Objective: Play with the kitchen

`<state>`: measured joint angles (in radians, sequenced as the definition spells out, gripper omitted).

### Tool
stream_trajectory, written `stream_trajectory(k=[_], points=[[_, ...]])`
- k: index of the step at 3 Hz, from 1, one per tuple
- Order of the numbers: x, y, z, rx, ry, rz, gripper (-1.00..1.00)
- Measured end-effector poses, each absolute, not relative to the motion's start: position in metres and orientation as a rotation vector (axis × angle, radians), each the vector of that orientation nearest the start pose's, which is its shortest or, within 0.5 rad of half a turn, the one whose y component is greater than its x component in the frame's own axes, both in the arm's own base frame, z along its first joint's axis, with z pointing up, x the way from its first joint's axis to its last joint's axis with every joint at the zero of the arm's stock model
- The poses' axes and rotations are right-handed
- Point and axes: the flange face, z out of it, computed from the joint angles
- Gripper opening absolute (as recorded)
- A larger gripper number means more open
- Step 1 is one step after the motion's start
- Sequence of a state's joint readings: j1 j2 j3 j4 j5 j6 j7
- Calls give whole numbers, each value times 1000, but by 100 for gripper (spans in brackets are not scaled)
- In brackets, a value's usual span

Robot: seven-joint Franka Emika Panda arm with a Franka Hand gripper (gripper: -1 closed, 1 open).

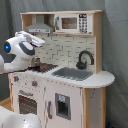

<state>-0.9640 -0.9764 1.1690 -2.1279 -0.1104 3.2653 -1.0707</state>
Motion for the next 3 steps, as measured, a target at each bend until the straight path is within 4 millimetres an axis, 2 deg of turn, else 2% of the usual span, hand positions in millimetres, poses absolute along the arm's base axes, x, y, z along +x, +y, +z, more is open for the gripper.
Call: stream_trajectory(k=[3], points=[[404, 394, 589, 977, 1338, 999, 100]])
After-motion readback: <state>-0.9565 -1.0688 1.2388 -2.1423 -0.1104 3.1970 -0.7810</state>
